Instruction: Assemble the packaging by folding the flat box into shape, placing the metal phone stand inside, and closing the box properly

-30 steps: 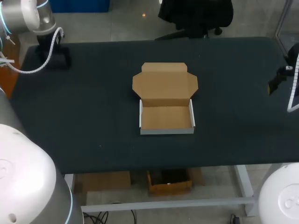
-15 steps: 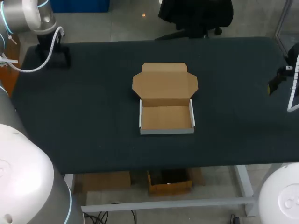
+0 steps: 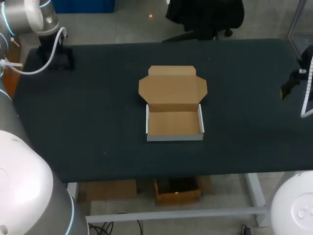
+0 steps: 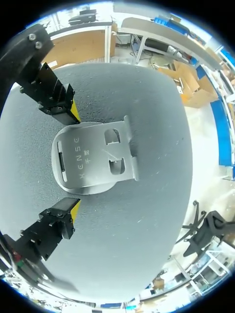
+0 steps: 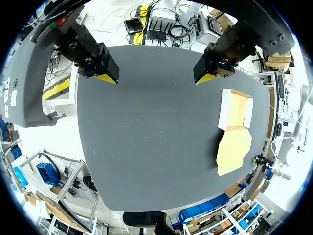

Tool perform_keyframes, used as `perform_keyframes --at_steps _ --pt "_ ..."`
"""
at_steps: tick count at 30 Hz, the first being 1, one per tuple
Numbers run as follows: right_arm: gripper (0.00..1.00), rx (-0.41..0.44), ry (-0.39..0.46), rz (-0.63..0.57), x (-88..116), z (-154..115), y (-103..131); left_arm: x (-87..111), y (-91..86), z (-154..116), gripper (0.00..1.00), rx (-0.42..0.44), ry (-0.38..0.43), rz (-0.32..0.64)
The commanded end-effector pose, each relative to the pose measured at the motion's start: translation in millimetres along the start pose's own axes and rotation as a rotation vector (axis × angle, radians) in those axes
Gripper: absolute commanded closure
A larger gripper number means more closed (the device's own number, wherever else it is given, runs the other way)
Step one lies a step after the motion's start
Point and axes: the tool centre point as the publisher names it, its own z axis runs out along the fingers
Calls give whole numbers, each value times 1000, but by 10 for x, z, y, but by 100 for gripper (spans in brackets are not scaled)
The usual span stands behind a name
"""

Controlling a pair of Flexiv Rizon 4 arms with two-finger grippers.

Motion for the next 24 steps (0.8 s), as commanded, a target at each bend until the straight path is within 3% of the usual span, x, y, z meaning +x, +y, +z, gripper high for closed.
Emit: perform_keyframes --at_steps 1,24 --pt "0 4 2 -1 -4 -16 -3 -20 -106 47 0 -43 1 -3" --pt "0 4 2 -1 -4 -16 -3 -29 -133 20 2 -34 -1 -7"
